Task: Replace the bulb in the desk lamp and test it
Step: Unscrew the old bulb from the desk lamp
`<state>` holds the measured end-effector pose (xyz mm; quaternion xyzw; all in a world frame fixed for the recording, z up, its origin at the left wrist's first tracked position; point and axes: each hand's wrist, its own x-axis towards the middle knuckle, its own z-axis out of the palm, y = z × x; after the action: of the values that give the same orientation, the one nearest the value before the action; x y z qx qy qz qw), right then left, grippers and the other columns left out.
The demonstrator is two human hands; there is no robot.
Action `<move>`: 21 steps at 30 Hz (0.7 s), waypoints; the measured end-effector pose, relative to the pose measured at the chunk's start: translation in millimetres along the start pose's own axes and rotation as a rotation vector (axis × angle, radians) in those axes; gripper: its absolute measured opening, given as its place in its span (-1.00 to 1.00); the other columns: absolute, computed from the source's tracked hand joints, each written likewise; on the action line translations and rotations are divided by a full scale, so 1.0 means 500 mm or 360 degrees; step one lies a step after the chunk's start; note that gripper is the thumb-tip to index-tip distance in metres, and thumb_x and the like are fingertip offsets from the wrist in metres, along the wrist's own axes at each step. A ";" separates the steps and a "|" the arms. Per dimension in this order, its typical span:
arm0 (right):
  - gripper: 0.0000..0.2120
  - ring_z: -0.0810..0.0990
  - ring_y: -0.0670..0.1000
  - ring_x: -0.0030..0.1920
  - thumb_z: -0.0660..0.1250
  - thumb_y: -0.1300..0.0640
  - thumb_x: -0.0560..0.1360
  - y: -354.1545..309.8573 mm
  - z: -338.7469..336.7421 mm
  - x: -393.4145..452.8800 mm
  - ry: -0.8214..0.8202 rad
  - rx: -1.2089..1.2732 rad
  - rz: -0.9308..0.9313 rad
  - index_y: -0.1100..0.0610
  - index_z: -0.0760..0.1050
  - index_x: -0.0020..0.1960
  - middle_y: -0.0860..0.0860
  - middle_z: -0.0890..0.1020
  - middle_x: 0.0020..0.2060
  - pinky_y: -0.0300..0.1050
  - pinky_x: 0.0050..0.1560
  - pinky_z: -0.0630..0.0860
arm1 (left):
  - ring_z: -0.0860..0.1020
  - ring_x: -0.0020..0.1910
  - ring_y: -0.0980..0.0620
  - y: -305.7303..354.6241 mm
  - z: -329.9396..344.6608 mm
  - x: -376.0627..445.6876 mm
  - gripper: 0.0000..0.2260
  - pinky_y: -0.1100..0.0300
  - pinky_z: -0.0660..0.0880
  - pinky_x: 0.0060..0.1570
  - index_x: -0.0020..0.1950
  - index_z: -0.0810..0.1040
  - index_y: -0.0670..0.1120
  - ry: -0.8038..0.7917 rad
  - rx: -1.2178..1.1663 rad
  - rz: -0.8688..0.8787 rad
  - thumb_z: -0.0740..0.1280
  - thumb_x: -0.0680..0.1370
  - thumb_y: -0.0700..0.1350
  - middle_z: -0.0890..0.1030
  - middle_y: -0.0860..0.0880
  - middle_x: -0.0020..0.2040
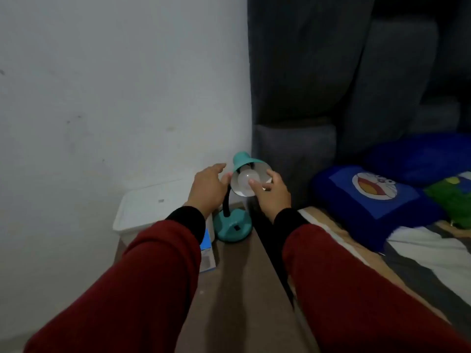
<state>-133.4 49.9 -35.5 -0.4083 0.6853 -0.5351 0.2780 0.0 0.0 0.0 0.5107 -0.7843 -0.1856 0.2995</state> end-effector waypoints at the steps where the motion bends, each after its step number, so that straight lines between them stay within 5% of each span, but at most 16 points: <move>1: -0.41 0.51 0.10 0.25 0.37 -0.05 0.47 0.010 0.014 0.007 0.0053 0.0106 0.0040 0.06 0.28 0.43 0.15 0.56 0.24 -0.21 0.14 0.37 | 0.42 0.35 -0.07 0.000 0.011 0.010 -0.60 0.18 0.28 0.35 0.39 0.37 -0.11 0.0016 -0.0089 -0.0018 0.19 0.59 0.00 0.46 -0.12 0.37; 6: -0.37 0.51 0.11 0.26 0.36 -0.07 0.47 0.040 0.080 0.039 0.0140 0.0457 0.0239 0.07 0.22 0.46 0.14 0.51 0.29 -0.17 0.18 0.41 | 0.42 0.35 0.04 -0.001 0.055 0.054 -0.66 0.61 0.11 0.08 0.34 0.45 -0.06 0.0016 -0.0362 0.0006 0.25 0.57 -0.06 0.49 -0.07 0.35; 10: -0.38 0.55 0.12 0.20 0.36 -0.08 0.46 0.050 0.112 0.070 0.0207 0.0574 0.0282 0.06 0.25 0.44 0.13 0.52 0.27 -0.02 0.24 0.51 | 0.43 0.21 0.21 -0.011 0.071 0.072 -0.72 0.82 0.17 -0.07 0.28 0.51 -0.05 0.0074 -0.0403 0.0089 0.25 0.57 -0.15 0.54 -0.05 0.29; 14: -0.42 0.56 0.12 0.19 0.42 -0.02 0.42 0.054 0.123 0.085 0.0282 0.0653 0.0251 0.04 0.35 0.38 0.11 0.54 0.25 0.00 0.23 0.53 | 0.43 0.12 0.26 -0.022 0.075 0.080 -0.74 0.80 0.23 -0.11 0.24 0.55 -0.04 0.0130 -0.0468 0.0087 0.24 0.57 -0.18 0.59 -0.03 0.24; 21: -0.44 0.41 0.10 0.33 0.41 0.26 0.42 0.065 0.129 0.075 0.0427 0.0215 -0.0173 0.05 0.38 0.39 0.11 0.34 0.34 -0.01 0.34 0.42 | 0.47 0.06 0.23 -0.020 0.080 0.083 -0.75 0.78 0.28 -0.13 0.21 0.57 -0.05 0.0149 -0.0485 0.0094 0.26 0.56 -0.20 0.61 -0.05 0.19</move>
<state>-108.6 -12.0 -82.1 -0.3501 0.6555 -0.6441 0.1815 -31.9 -42.7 -24.3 0.4443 -0.7469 -0.2695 0.4150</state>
